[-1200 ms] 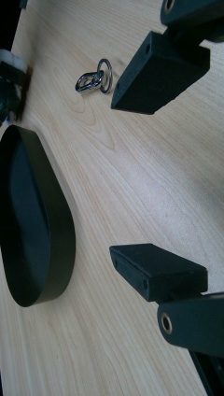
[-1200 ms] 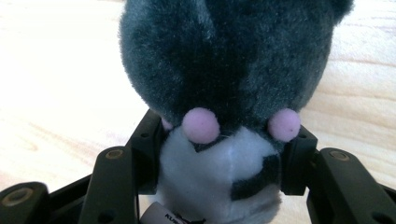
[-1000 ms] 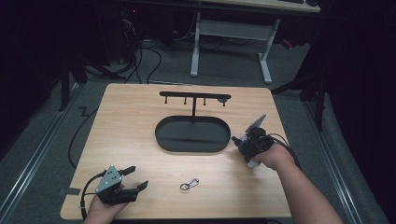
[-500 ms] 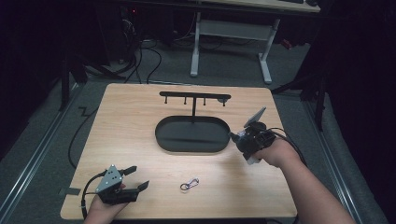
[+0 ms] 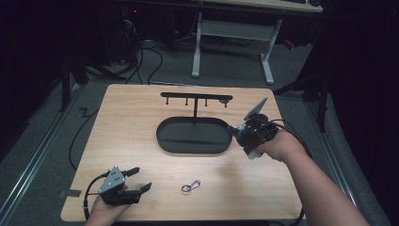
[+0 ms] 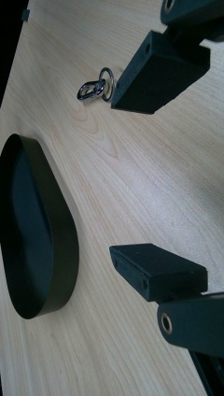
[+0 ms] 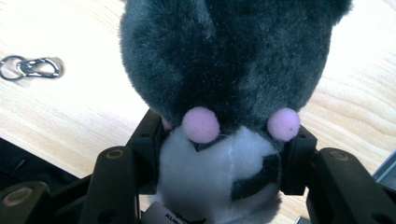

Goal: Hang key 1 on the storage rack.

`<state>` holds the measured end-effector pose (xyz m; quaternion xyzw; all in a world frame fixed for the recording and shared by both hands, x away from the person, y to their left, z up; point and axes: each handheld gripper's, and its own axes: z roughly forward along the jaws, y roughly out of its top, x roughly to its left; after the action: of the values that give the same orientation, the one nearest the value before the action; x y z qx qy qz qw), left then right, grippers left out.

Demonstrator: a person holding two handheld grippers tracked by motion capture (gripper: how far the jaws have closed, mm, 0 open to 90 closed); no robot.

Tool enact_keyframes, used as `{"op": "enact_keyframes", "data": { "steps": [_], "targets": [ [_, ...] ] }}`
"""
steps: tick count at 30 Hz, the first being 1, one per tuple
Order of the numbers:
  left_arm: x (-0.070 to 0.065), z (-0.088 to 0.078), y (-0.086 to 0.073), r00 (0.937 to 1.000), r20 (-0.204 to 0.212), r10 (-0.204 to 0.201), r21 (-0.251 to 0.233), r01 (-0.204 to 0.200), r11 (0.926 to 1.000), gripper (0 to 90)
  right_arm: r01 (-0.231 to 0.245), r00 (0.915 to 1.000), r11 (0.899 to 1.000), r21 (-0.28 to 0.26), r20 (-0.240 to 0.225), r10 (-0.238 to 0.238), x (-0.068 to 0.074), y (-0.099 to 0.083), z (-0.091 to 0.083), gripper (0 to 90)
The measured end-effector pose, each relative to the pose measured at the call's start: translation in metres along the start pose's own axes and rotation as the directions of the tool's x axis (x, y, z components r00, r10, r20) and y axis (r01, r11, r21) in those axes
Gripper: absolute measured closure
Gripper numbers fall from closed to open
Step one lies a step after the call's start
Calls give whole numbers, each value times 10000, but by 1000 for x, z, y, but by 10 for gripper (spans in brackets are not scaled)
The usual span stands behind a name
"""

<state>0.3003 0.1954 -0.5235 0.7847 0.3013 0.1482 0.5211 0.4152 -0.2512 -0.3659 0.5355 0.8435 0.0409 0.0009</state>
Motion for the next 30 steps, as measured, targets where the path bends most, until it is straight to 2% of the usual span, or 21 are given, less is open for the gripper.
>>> {"op": "enact_keyframes", "data": {
  "steps": [3, 8, 12, 14, 16, 20, 30],
  "targets": [
    [-1, -1, -1, 10000, -16, 65, 97, -65, 9999, 251, 283, 9996, 9996, -28, -24, -283, 4, 5, -2, 463],
    [-2, -5, -1, 9999, -158, 58, -3, -58, 10000, 251, 556, 9985, 9985, -24, 11, -556, 11, 14, -8, 463],
    [-2, -6, -2, 9998, -194, 83, 50, -82, 10000, 251, 537, 9984, 9984, -180, -147, -540, 13, 21, -15, 463],
    [-1, -7, -2, 9997, -227, -1, -6, 0, 10000, 251, 688, 9976, 9975, -158, -32, -689, 15, 25, -18, 463],
    [0, -8, -3, 9997, -243, 5, 3, -5, 10000, 251, 578, 9983, 9982, -150, -41, -579, 17, 29, -21, 464],
    [0, -11, -4, 9996, -283, -19, -39, 18, 10000, 252, 885, 9961, 9959, -194, 12, -885, 21, 38, -25, 463],
    [2, -14, -4, 9993, -348, -113, -178, 106, 9998, 253, 887, 9960, 9950, -450, 135, -881, 23, 57, -35, 463]
  ]
}}
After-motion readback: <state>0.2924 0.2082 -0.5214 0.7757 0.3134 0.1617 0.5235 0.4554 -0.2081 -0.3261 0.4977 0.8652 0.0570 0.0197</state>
